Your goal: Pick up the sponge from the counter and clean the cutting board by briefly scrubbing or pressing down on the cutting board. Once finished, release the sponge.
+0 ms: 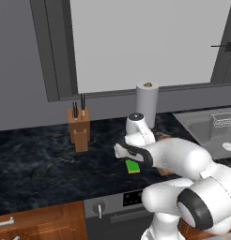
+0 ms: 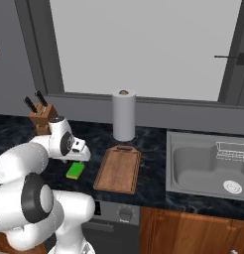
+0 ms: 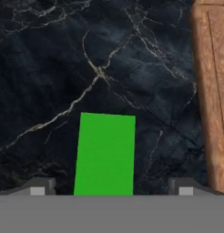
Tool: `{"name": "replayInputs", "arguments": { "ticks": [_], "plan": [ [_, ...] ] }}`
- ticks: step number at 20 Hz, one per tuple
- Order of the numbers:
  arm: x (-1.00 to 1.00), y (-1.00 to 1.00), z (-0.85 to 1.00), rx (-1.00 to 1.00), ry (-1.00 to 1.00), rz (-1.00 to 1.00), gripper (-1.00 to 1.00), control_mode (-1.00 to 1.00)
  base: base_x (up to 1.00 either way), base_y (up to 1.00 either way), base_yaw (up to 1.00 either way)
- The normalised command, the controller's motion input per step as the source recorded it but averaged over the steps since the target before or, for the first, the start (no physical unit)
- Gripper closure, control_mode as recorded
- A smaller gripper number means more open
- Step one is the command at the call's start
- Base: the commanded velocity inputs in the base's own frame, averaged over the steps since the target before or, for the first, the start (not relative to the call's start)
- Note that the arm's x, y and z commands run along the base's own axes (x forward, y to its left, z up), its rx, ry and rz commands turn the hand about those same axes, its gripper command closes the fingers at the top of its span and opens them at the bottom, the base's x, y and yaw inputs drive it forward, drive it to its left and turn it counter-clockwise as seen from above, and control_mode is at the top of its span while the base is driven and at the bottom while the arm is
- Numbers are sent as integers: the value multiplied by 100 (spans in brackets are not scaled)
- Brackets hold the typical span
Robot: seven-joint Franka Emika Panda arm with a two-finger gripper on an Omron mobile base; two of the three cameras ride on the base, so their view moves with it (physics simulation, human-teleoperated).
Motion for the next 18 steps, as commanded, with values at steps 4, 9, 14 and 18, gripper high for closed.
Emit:
{"name": "replayInputs", "arguments": {
  "ticks": [4, 9, 14, 18],
  "plan": [
    [-63, -51, 59, 0, -13, 5, -100, -100, 0, 0, 0],
    [-94, -67, 70, 0, -16, 9, -100, -100, 0, 0, 0],
    [-68, -15, 65, 0, -10, 7, -100, -100, 0, 0, 0],
    [-67, 0, 47, 0, -4, 2, -100, -100, 0, 0, 0]
  ]
}}
